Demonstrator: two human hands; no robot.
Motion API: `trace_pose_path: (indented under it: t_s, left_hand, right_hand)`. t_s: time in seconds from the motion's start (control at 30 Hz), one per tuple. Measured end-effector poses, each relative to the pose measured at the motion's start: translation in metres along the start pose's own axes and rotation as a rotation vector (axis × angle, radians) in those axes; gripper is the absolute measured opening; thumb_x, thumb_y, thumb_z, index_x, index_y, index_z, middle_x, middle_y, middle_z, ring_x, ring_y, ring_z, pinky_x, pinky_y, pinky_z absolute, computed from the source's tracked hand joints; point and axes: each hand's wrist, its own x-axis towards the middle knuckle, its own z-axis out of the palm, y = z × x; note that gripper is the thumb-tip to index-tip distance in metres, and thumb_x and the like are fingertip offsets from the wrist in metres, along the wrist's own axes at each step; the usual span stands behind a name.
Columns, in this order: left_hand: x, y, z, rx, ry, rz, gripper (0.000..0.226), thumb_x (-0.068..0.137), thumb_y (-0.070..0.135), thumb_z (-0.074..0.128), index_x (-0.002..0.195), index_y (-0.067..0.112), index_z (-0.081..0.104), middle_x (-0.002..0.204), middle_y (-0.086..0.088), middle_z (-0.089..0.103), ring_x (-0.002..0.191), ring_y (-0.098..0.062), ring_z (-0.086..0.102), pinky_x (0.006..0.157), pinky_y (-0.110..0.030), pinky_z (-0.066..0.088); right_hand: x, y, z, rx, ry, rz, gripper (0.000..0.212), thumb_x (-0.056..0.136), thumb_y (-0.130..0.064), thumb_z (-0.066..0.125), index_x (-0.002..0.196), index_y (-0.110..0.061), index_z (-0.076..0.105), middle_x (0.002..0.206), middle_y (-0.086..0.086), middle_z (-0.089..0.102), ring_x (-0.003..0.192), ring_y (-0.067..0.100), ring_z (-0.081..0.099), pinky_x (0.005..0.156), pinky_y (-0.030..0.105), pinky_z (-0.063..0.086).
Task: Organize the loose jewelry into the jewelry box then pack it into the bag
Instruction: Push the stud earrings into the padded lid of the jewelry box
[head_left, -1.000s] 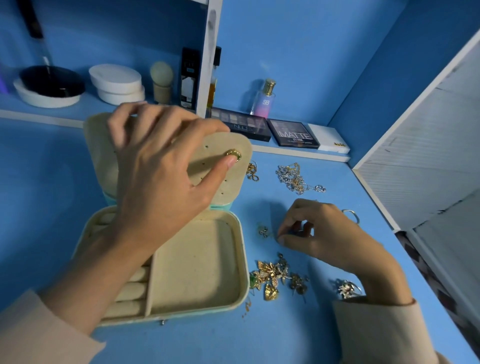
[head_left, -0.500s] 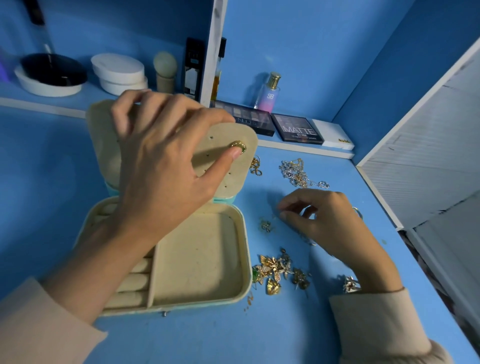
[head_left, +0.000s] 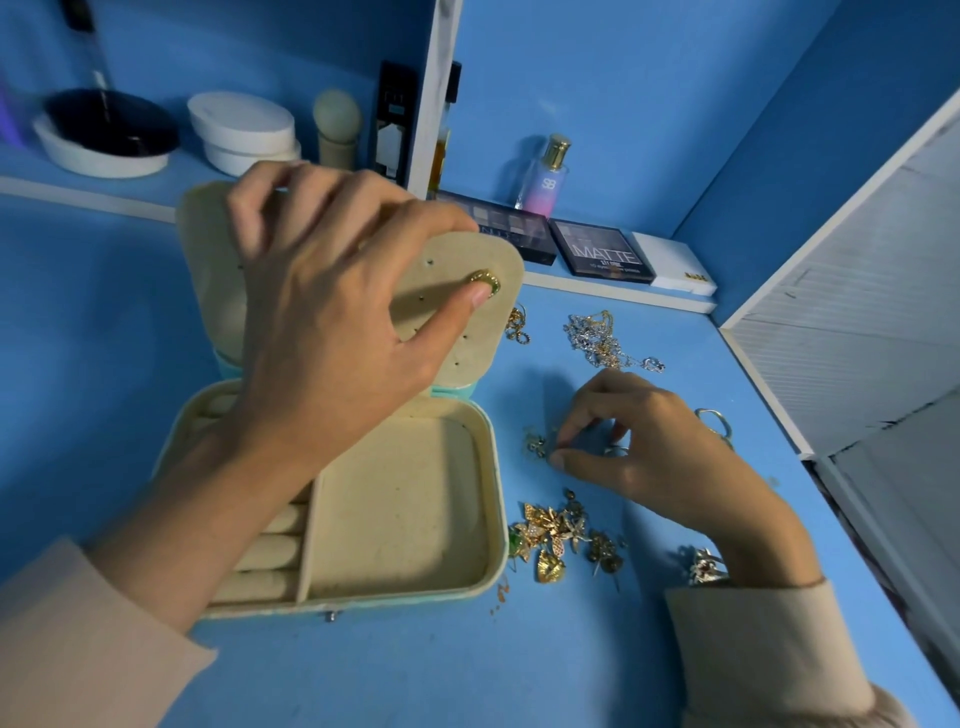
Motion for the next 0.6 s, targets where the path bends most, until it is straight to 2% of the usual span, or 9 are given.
trace_pose_path:
  t_s: [0.3, 0.5, 0.6]
  left_hand:
    - [0.0003, -0.0003, 0.0000, 0.000, 0.001, 0.000, 0.029, 0.089, 0.046, 0.061, 0.101, 0.021, 0.069, 0.091, -0.002, 0.064, 0.093, -0.026, 0.051, 0.092, -0.038, 0.025]
    - [0.0001, -0.0005, -0.0001, 0.000, -0.004, 0.002, 0.029, 0.088, 0.045, 0.061, 0.101, 0.021, 0.069, 0.091, -0.002, 0.064, 0.093, -0.027, 0.053, 0.093, -0.038, 0.025]
    - [0.0004, -0.0003, -0.0002, -0.001, -0.002, 0.006, 0.028, 0.088, 0.045, 0.062, 0.100, 0.021, 0.069, 0.091, -0.002, 0.064, 0.093, -0.026, 0.052, 0.092, -0.038, 0.025]
  right_hand:
    - [-0.0012, 0.0022, -0.0017, 0.027, -0.013, 0.028, 0.014, 0.072, -0.022, 0.078, 0.070, -0.027, 0.065, 0.090, -0.007, 0.055, 0.081, 0.008, 0.052, 0.074, 0.022, 0.043]
    - [-0.0016, 0.0032, -0.0032, 0.025, -0.042, 0.014, 0.012, 0.074, -0.017, 0.075, 0.072, -0.027, 0.069, 0.092, -0.009, 0.056, 0.082, 0.009, 0.052, 0.072, 0.019, 0.042]
    - [-0.0014, 0.0046, -0.0034, 0.044, -0.011, 0.003, 0.018, 0.075, -0.013, 0.074, 0.070, -0.029, 0.067, 0.089, -0.008, 0.058, 0.079, 0.010, 0.054, 0.070, 0.018, 0.043]
